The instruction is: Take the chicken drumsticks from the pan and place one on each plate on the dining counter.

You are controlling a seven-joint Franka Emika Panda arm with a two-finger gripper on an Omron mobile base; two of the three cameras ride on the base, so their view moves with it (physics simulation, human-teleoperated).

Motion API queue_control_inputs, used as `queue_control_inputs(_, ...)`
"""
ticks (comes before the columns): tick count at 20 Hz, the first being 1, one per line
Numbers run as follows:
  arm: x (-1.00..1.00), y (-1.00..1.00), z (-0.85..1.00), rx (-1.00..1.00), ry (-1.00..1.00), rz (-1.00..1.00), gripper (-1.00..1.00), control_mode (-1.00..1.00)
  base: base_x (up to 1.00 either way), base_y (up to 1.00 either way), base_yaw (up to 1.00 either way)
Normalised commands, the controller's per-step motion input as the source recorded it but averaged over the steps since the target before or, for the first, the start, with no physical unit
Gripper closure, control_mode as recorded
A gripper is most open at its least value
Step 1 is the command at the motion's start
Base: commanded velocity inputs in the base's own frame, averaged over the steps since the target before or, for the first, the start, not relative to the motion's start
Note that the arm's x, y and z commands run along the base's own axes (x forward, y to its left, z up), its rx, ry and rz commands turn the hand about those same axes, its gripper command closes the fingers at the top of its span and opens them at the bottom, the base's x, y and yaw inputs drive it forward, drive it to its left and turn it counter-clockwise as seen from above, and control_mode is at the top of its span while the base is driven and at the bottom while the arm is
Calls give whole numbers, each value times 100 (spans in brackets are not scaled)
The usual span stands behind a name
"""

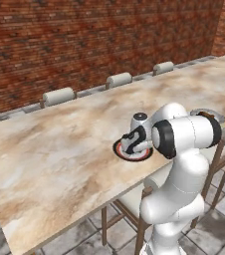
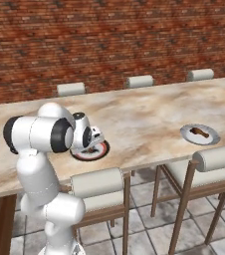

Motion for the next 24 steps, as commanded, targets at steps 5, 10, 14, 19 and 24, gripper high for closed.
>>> queue_control_inputs(5, 57, 0, -45, 0, 0, 8, 100, -100, 0, 0, 0)
queue_control_inputs(10, 31, 0, -31, 0, -1, 7, 100, -100, 0, 0, 0)
queue_control_inputs(14, 5, 0, -5, 0, -6, 6, -100, -100, 0, 0, 0)
queue_control_inputs(19, -12, 0, 39, 1, -6, 12, -100, -100, 0, 0, 0)
queue_control_inputs(24, 6, 0, 69, 0, 3, 15, -100, -100, 0, 0, 0)
